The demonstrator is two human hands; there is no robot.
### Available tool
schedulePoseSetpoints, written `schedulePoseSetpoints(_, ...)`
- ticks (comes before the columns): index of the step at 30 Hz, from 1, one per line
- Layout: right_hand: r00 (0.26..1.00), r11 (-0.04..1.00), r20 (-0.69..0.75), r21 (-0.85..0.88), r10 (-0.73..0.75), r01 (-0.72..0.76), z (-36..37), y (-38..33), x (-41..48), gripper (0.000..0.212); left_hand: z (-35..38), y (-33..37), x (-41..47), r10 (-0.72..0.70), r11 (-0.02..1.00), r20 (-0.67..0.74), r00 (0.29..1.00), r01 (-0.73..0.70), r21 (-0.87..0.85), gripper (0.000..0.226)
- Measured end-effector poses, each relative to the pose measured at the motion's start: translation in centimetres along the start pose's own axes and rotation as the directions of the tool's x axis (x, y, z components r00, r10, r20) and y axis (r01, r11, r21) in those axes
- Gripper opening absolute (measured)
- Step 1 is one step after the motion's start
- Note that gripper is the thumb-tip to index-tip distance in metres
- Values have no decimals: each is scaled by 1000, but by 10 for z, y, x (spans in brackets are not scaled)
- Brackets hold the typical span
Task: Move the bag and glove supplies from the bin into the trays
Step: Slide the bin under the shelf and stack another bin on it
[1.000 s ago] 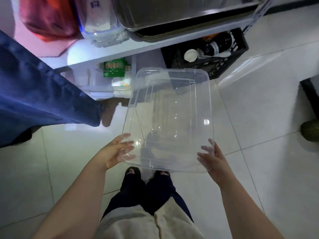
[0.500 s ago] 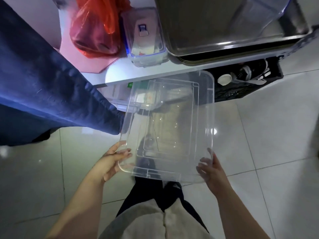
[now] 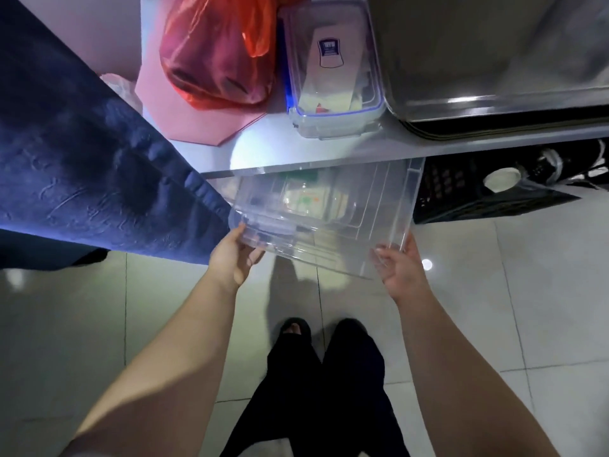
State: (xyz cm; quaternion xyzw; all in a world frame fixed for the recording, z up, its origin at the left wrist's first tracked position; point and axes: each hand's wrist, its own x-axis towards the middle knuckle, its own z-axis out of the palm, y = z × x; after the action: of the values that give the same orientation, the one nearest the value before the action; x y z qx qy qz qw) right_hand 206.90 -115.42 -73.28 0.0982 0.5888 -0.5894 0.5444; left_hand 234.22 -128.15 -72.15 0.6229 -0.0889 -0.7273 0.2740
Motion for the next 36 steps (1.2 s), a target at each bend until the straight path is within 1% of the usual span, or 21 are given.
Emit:
schedulePoseSetpoints(3,1000,996,7,-93,-18,19,22,-4,29,53,4,4,19,13,998,-64,998,-17,-59,35)
schedulePoseSetpoints(5,999,985,18,-167,-31,33,33,-6,42,49,7,10,28,-28,996,-96,995,19,-91,45)
schedulePoseSetpoints(6,999,981,35,-189,-29,35,38,-7,48,53,8,13,31,-65,992,-117,991,52,-113,50)
schedulePoseSetpoints(8,997,980,77,-199,-4,20,47,-5,58,70,9,18,36,-107,974,-134,985,76,-215,50)
schedulePoseSetpoints(10,993,974,115,-224,31,-4,53,0,63,81,10,20,40,-79,952,-149,986,30,-304,45)
schedulePoseSetpoints(11,991,969,127,-245,42,-10,54,3,64,83,10,22,40,-45,949,-159,986,-7,-314,43)
schedulePoseSetpoints(12,990,967,135,-256,46,-10,53,5,65,85,10,22,40,-13,950,-156,988,-37,-311,42)
schedulePoseSetpoints(14,991,971,124,-239,47,-16,48,6,68,87,9,16,38,15,952,-115,993,-50,-302,37)
schedulePoseSetpoints(16,995,978,87,-208,46,-27,39,2,71,84,8,5,32,22,956,-75,997,-43,-290,35)
schedulePoseSetpoints(17,996,979,77,-202,41,-24,31,-1,72,81,8,-4,27,17,958,-63,998,-34,-286,39)
schedulePoseSetpoints(19,997,979,61,-203,38,-25,12,-9,73,74,12,-27,15,-7,961,-52,999,-7,-276,43)
schedulePoseSetpoints(23,998,965,-24,-255,50,-54,-32,-36,74,67,23,-83,-14,-118,972,17,993,119,-204,23)
schedulePoseSetpoints(26,999,938,7,-345,48,-42,-55,-56,75,62,25,-110,-26,-175,972,56,983,182,-149,25)
schedulePoseSetpoints(28,997,919,46,-394,57,-35,-61,-62,76,64,25,-110,-29,-143,979,31,989,146,-139,23)
schedulePoseSetpoints(30,995,911,72,-411,67,-32,-59,-65,76,64,22,-104,-26,-66,988,-30,997,61,-141,21)
schedulePoseSetpoints(31,994,917,82,-396,77,-38,-57,-65,76,60,19,-99,-25,-26,990,-65,998,17,-137,28)
schedulePoseSetpoints(33,987,944,109,-318,122,-82,-56,-67,78,45,13,-91,-22,25,993,-122,992,-39,-112,47)
schedulePoseSetpoints(35,976,956,131,-258,174,-136,-57,-68,80,34,8,-84,-22,46,996,-148,988,-56,-63,48)
schedulePoseSetpoints(36,974,952,123,-265,188,-150,-58,-67,82,29,6,-81,-22,49,998,-157,986,-56,-40,46)
